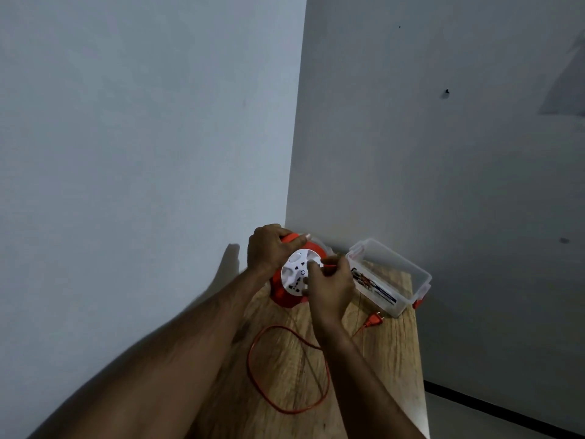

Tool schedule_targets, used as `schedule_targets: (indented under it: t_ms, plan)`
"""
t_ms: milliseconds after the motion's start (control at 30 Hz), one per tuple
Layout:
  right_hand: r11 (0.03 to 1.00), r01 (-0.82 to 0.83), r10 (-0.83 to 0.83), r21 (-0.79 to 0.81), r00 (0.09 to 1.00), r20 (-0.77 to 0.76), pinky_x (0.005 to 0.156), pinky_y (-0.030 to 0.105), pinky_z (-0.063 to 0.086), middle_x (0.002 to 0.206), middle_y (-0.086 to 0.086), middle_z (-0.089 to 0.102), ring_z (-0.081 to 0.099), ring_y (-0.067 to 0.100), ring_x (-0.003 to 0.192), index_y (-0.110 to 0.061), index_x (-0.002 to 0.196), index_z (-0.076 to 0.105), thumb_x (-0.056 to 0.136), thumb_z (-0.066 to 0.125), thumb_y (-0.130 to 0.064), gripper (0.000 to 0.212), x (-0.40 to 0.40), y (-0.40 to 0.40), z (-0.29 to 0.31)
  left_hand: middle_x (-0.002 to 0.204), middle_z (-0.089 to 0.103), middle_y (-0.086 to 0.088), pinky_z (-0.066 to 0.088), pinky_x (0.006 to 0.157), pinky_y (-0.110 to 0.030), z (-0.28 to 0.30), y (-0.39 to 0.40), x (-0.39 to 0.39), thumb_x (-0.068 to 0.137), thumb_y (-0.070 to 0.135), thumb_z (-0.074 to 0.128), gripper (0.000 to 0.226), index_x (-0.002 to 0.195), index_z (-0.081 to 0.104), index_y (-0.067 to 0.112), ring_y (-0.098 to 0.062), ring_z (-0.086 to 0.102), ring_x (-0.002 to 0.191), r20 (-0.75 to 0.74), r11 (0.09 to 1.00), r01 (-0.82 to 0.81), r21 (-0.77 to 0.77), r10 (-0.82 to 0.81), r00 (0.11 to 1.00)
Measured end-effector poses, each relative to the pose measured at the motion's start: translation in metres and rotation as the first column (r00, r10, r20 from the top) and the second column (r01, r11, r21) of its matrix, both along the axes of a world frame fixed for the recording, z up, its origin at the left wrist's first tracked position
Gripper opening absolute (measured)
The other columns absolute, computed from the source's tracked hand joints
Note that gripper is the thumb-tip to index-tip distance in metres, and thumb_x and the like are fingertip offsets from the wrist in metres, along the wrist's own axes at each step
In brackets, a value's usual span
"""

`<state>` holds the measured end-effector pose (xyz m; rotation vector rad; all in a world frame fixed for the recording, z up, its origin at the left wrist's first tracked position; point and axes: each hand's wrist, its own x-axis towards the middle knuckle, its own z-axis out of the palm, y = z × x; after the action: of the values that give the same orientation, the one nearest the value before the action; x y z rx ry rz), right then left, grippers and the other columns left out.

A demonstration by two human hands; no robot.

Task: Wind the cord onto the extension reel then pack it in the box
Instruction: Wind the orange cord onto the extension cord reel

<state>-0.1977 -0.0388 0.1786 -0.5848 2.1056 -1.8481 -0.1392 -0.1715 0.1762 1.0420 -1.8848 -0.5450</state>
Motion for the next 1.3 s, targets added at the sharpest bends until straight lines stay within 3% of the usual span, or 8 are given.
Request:
schedule_targets:
  t_ms: [67,200,667,800,900,1033,1200,1300]
  plan:
    - [0.987,-0.028,0.103,0.157,0.862,-0.497,0.072,0.019,0.057,0.114,0.000,0.069,0.069,0.014,0.093,-0.021,0.121,0.061,0.088,0.071,-0.036,0.039,-0.002,0.008,-0.006,0.072,0.073,0.003,0.047,0.059,-0.018,-0.001,0.000,0.000,0.066,0.088,0.048,0.077,0.079,0.078,0.018,-0.003,0.055,0.056,-0.011,1.000,0.004,0.025,-0.003,1.000]
    - [0.924,0.005,0.280,0.382,0.673,-0.685,0.086,0.021,0.047,0.142,0.007,0.054,0.062,0.023,0.117,-0.016,0.143,0.050,0.086,0.066,-0.058,0.072,0.000,0.007,-0.020,0.070,0.071,0.005,0.051,0.059,-0.021,0.001,0.006,-0.003,0.065,0.088,0.047,0.078,0.077,0.078,0.017,-0.002,0.054,0.055,-0.024,0.999,0.024,0.045,-0.023,0.999]
    - [0.996,-0.088,0.083,-0.005,0.951,-0.298,0.080,0.027,0.062,0.118,0.000,0.070,0.068,0.015,0.100,-0.019,0.118,0.071,0.069,0.090,-0.037,0.055,-0.003,-0.006,-0.027,0.062,0.060,0.015,0.041,0.054,-0.017,0.006,0.009,-0.006,0.076,0.072,0.066,0.053,0.075,0.077,0.020,-0.004,0.058,0.056,0.019,0.997,0.076,-0.001,-0.076,0.997]
    - [0.996,0.076,-0.085,0.056,0.980,0.178,0.084,0.039,0.061,0.125,0.006,0.068,0.068,0.024,0.108,-0.016,0.125,0.067,0.067,0.091,-0.041,0.068,0.001,-0.021,-0.022,0.077,0.073,0.006,0.043,0.057,-0.014,0.007,0.010,-0.010,0.077,0.068,0.069,0.051,0.085,0.079,0.018,-0.003,0.057,0.058,0.018,0.997,0.071,-0.014,-0.070,0.997]
    - [0.989,0.123,0.002,-0.079,0.532,0.847,0.110,0.043,0.043,0.151,0.012,0.046,0.048,0.033,0.136,-0.012,0.150,0.039,0.083,0.078,-0.043,0.084,0.001,-0.031,-0.001,0.076,0.072,0.006,0.035,0.054,-0.013,0.008,0.014,-0.012,0.077,0.067,0.071,0.050,0.086,0.080,0.019,-0.005,0.056,0.059,0.078,0.994,0.083,-0.077,-0.077,0.994]
    - [0.938,0.264,0.176,-0.226,0.199,0.964,0.104,0.045,0.047,0.141,0.017,0.050,0.051,0.039,0.130,-0.004,0.151,0.034,0.089,0.075,-0.029,0.078,0.003,-0.034,0.013,0.072,0.069,0.007,0.034,0.055,-0.013,0.008,0.014,-0.010,0.077,0.065,0.072,0.049,0.084,0.080,0.018,-0.002,0.053,0.055,0.057,0.991,0.100,-0.091,-0.095,0.994]
    - [0.971,0.082,0.176,-0.226,0.402,0.899,0.072,0.043,0.060,0.098,0.013,0.059,0.067,0.039,0.109,-0.003,0.136,0.045,0.092,0.069,-0.013,0.051,0.003,-0.019,0.013,0.058,0.059,0.014,0.042,0.051,-0.020,0.004,0.006,-0.001,0.073,0.079,0.058,0.063,0.069,0.075,0.018,-0.006,0.057,0.053,0.026,0.999,0.034,-0.030,-0.033,0.999]
    - [0.999,-0.036,0.052,-0.039,0.842,0.536,0.061,0.038,0.063,0.100,0.007,0.070,0.074,0.026,0.086,-0.013,0.116,0.061,0.092,0.070,-0.021,0.027,0.009,0.000,-0.004,0.055,0.054,0.019,0.042,0.052,-0.018,0.005,0.005,0.002,0.068,0.086,0.051,0.070,0.069,0.075,0.021,-0.003,0.058,0.052,-0.030,1.000,0.007,0.017,-0.006,1.000]
